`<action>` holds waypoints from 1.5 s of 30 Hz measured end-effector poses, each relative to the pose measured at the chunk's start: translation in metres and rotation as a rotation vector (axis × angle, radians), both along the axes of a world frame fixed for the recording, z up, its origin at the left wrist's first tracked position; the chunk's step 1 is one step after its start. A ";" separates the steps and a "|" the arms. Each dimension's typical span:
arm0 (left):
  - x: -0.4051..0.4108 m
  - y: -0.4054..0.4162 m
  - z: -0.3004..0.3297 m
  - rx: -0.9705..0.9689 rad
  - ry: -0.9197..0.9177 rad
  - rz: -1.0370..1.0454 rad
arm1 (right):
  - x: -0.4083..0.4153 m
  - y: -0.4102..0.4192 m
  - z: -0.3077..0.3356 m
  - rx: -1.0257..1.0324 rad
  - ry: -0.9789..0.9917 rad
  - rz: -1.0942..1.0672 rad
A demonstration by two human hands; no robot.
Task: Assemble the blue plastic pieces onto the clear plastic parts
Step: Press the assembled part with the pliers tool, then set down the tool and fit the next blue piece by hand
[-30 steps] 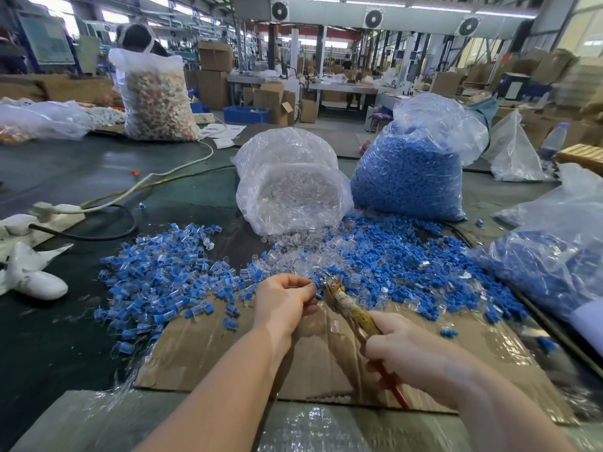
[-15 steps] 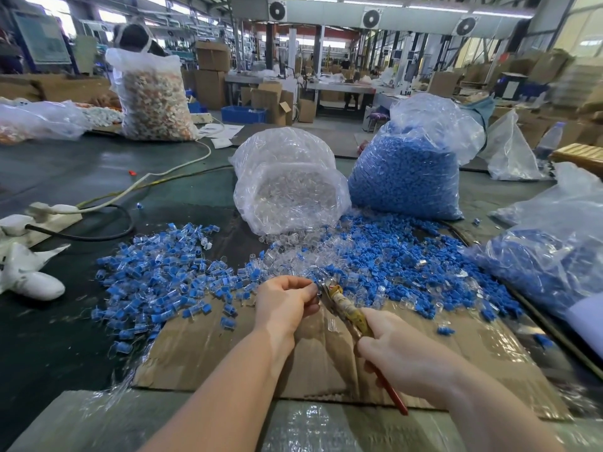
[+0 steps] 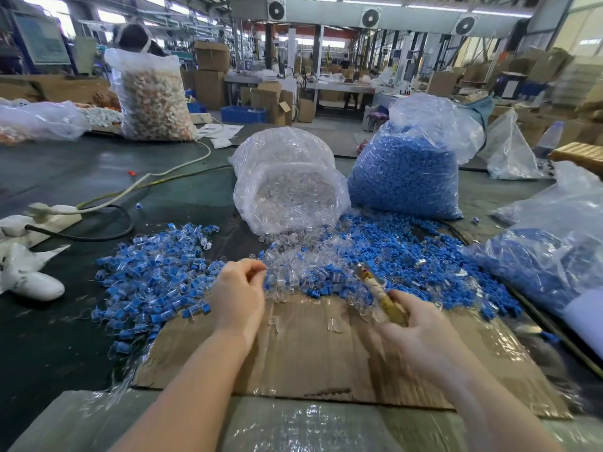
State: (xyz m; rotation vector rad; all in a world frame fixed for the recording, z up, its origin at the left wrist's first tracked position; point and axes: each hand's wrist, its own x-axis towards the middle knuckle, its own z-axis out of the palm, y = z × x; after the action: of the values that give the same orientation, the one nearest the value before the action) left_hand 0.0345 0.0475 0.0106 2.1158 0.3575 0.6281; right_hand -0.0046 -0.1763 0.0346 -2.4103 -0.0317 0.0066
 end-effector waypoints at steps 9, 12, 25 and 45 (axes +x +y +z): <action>0.001 0.040 -0.023 0.380 0.098 0.165 | 0.014 -0.043 -0.017 -0.531 0.012 -0.325; 0.000 0.027 -0.021 0.394 0.048 0.114 | 0.017 -0.049 -0.020 -0.575 0.030 -0.361; -0.014 -0.055 -0.033 0.290 0.040 -0.533 | 0.020 -0.051 -0.027 -0.728 0.028 -0.393; -0.018 -0.058 -0.039 0.239 -0.015 -0.452 | 0.071 -0.010 -0.027 -0.740 -0.108 -0.243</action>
State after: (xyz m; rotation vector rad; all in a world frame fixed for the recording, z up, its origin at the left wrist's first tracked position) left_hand 0.0162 -0.0104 -0.0282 2.3115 -0.2149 0.4341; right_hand 0.0660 -0.1864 0.0077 -3.1339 0.2567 -0.2668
